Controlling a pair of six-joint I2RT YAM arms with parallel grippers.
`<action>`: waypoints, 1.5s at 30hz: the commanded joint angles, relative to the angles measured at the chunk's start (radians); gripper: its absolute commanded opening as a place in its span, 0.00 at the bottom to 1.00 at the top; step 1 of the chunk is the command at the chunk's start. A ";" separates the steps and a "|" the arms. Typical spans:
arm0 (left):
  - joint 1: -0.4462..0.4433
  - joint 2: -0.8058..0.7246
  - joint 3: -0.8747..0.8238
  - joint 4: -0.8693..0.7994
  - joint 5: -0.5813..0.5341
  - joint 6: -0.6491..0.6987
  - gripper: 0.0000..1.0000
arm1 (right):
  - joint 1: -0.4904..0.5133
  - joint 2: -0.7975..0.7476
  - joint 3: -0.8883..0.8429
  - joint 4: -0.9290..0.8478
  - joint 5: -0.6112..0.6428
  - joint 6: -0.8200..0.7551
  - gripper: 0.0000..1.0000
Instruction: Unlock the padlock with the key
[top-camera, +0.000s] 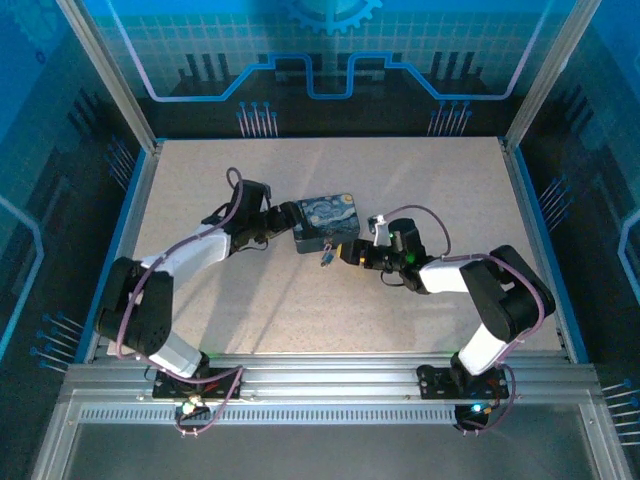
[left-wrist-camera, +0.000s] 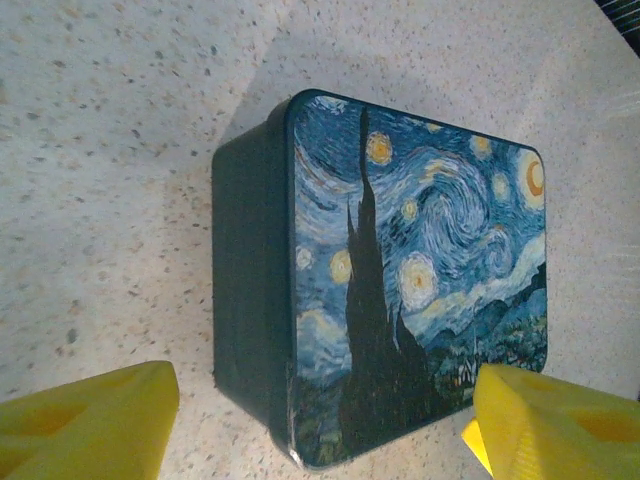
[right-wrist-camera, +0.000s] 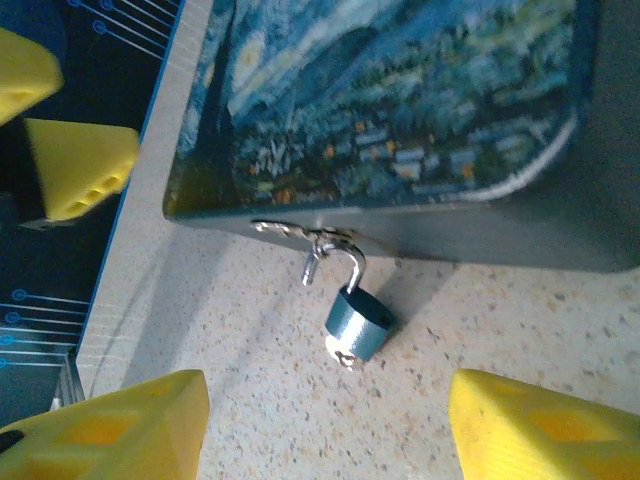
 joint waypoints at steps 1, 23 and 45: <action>0.007 0.062 0.049 -0.012 0.071 0.038 0.75 | -0.014 0.009 0.046 0.031 -0.025 -0.020 0.66; -0.042 0.081 -0.177 0.097 0.051 -0.036 0.51 | -0.035 0.150 0.155 0.094 -0.049 -0.118 0.67; -0.048 0.064 -0.184 0.102 0.036 -0.047 0.52 | -0.020 0.187 0.033 0.243 -0.063 0.014 0.57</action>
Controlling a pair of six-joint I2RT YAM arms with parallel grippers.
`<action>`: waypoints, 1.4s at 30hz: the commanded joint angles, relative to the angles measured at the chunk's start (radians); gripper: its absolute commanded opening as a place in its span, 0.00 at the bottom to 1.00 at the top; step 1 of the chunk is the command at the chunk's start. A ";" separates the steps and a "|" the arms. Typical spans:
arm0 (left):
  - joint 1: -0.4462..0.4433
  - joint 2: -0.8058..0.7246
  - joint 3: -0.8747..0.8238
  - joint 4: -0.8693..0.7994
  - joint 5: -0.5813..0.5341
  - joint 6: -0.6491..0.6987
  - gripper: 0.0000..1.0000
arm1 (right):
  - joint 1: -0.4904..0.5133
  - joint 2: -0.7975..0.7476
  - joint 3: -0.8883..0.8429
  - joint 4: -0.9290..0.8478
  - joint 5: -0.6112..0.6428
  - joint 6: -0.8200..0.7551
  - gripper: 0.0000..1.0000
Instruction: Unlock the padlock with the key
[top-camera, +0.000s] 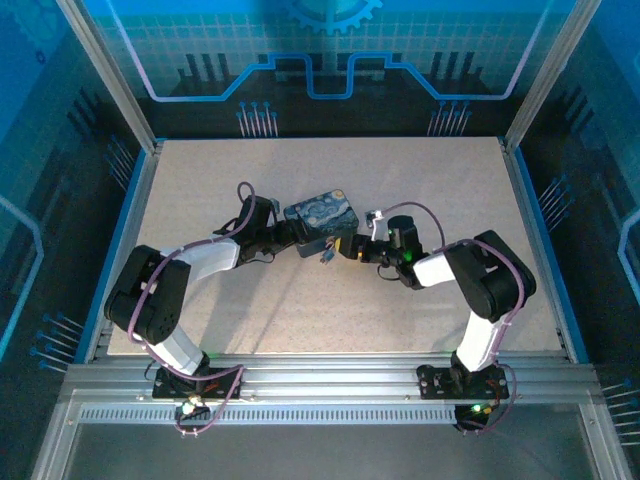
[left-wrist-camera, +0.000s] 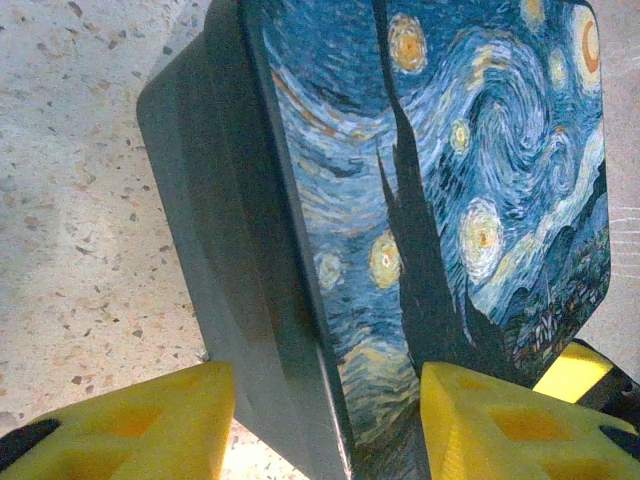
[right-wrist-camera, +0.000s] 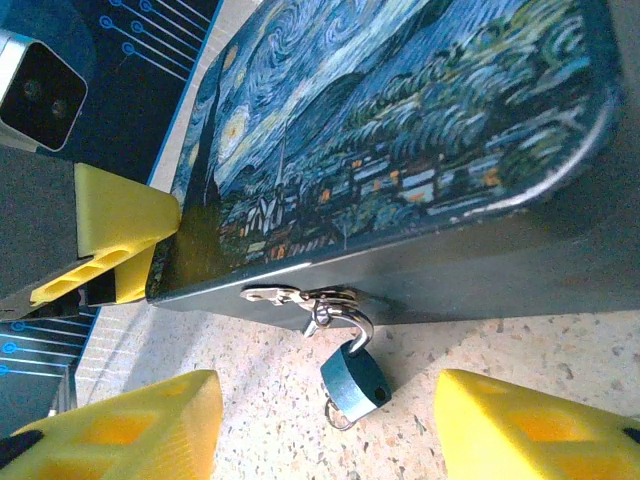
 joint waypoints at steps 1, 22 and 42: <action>-0.015 0.001 -0.045 -0.105 -0.020 -0.005 0.53 | 0.010 0.032 0.002 0.051 -0.016 0.025 0.56; -0.016 -0.003 -0.051 -0.100 -0.022 -0.006 0.53 | 0.053 0.136 0.027 0.133 -0.025 0.107 0.42; -0.017 -0.003 -0.056 -0.098 -0.023 -0.008 0.53 | 0.064 0.205 0.045 0.214 -0.041 0.157 0.37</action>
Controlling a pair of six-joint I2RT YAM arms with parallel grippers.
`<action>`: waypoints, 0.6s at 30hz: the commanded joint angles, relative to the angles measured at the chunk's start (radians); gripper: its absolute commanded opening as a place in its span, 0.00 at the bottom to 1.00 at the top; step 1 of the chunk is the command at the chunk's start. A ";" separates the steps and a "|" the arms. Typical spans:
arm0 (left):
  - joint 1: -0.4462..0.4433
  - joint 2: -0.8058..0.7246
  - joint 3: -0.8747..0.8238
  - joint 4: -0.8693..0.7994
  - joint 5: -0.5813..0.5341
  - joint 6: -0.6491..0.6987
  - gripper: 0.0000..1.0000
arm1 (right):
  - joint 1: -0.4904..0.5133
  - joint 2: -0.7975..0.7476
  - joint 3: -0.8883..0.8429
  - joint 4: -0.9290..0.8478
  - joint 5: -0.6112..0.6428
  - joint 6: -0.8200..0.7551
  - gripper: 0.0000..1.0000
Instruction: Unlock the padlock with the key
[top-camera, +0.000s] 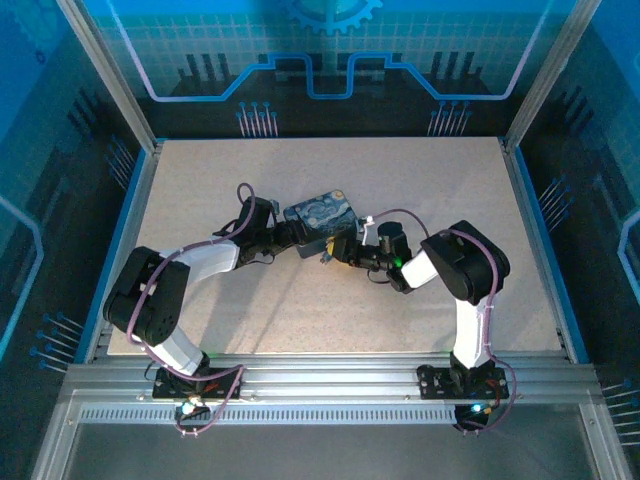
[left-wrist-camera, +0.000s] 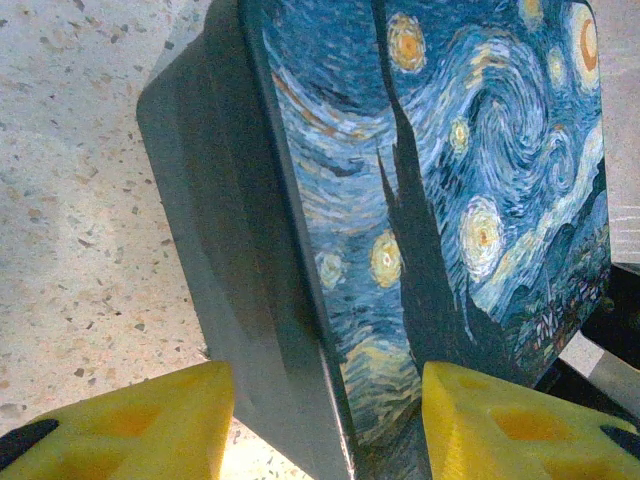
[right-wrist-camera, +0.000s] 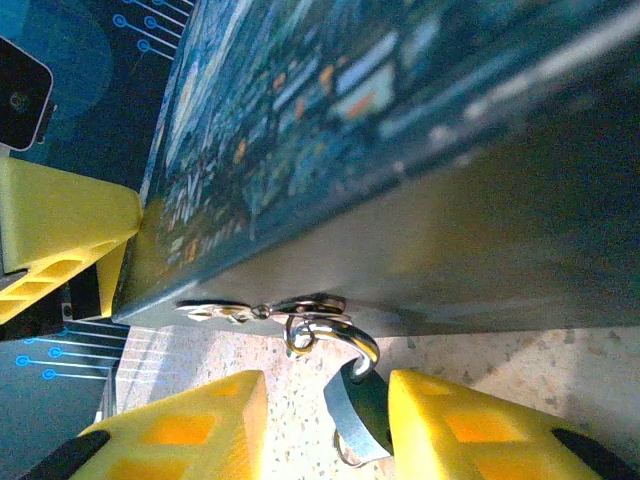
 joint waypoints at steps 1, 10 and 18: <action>-0.014 0.006 -0.042 -0.109 -0.019 -0.008 0.53 | 0.017 0.032 0.015 0.023 -0.016 0.016 0.37; -0.013 0.006 -0.043 -0.109 -0.019 -0.008 0.53 | 0.021 0.057 0.022 0.054 -0.025 0.037 0.30; -0.012 0.004 -0.043 -0.108 -0.023 -0.008 0.53 | 0.022 0.049 0.011 0.054 -0.011 0.037 0.20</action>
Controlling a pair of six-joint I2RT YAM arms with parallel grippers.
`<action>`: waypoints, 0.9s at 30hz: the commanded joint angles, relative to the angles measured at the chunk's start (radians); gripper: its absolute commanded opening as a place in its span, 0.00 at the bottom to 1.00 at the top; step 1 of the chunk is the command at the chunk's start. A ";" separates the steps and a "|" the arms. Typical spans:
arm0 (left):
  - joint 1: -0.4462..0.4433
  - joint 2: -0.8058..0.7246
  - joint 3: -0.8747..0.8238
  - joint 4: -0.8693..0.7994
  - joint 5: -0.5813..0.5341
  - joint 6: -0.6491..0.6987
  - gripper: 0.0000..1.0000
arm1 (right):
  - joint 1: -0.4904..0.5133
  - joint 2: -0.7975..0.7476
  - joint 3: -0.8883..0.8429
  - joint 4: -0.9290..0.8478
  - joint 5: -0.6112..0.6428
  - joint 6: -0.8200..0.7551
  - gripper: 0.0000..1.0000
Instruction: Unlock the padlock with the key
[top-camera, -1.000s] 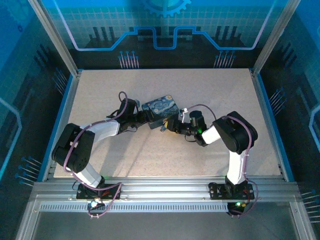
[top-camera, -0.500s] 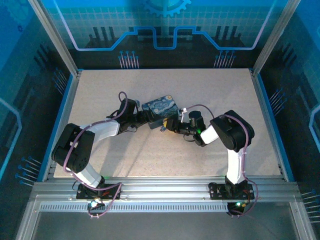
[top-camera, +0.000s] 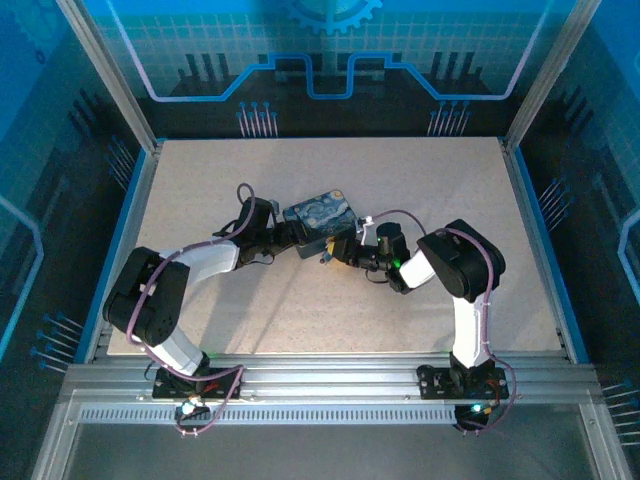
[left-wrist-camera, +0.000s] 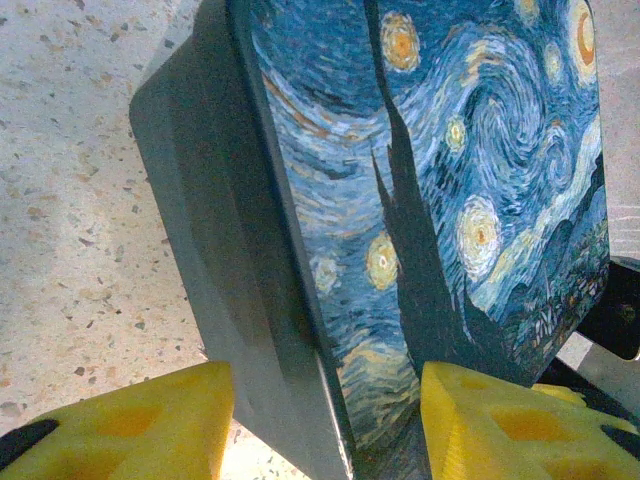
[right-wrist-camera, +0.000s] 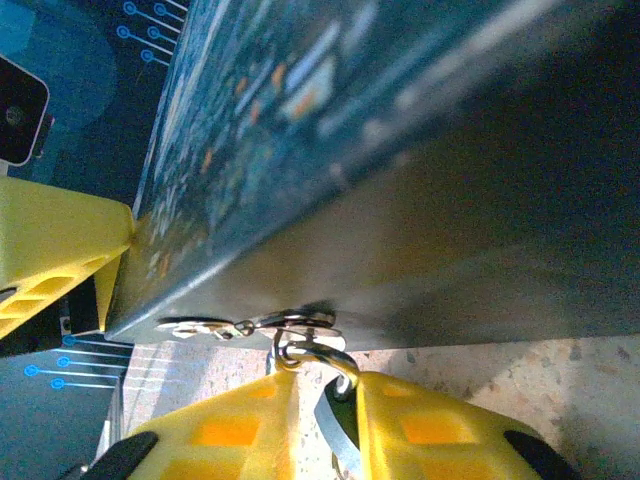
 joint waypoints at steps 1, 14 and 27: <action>-0.012 0.005 -0.039 -0.113 -0.022 -0.007 0.53 | 0.016 0.017 0.000 0.014 -0.010 0.001 0.18; -0.012 -0.002 -0.048 -0.113 -0.031 -0.008 0.53 | 0.007 -0.001 -0.032 0.049 0.017 0.044 0.00; -0.045 -0.018 -0.076 -0.106 -0.037 -0.029 0.53 | -0.011 0.002 -0.086 0.144 0.061 0.182 0.00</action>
